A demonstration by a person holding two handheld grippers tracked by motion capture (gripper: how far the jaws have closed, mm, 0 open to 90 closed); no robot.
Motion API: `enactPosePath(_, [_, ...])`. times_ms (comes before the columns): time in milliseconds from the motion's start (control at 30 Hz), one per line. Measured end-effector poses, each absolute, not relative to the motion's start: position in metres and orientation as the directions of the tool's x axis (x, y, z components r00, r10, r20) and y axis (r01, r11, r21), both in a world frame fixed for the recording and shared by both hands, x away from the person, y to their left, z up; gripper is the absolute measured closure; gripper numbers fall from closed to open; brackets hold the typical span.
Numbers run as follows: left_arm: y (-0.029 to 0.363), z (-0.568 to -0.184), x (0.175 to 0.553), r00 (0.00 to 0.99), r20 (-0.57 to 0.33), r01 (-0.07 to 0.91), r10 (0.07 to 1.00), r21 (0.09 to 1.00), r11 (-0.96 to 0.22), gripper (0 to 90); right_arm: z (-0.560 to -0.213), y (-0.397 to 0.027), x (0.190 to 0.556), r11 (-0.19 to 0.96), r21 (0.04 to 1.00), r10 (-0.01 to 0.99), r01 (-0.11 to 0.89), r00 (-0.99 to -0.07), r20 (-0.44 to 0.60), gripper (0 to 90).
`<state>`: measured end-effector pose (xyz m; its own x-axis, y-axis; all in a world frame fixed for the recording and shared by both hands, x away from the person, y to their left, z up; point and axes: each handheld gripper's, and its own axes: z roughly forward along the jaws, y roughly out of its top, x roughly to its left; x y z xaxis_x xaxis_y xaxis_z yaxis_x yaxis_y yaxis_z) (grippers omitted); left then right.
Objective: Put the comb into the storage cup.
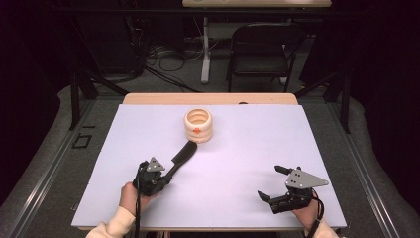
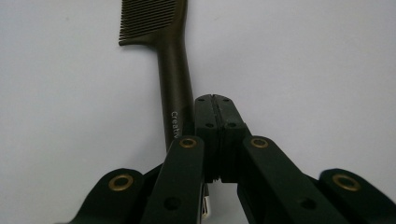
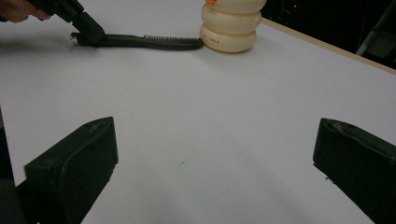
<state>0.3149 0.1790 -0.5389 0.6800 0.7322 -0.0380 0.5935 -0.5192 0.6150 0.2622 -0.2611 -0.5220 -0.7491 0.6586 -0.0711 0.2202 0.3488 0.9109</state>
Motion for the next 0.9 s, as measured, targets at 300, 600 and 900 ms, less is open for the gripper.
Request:
enactPosePath(300, [0.187, -0.538, 0.316, 0.666, -0.022, 0.597, 0.745, 0.615, -0.516, 88.7, -0.522, -0.261, 0.262, 0.348, 0.911, 0.659, 0.221, -0.749, -0.07, 0.0])
enactPosePath(600, [0.192, -0.537, 0.317, 0.673, -0.05, 0.6, 0.738, 0.62, -0.505, 83.6, -0.522, -0.261, 0.263, 0.351, 0.909, 0.658, 0.224, -0.75, -0.07, 0.0])
enactPosePath(900, [0.19, -0.527, 0.317, 0.696, -0.077, 0.595, 0.714, 0.617, -0.514, 56.6, -0.523, -0.26, 0.263, 0.345, 0.91, 0.659, 0.23, -0.749, -0.061, 0.0])
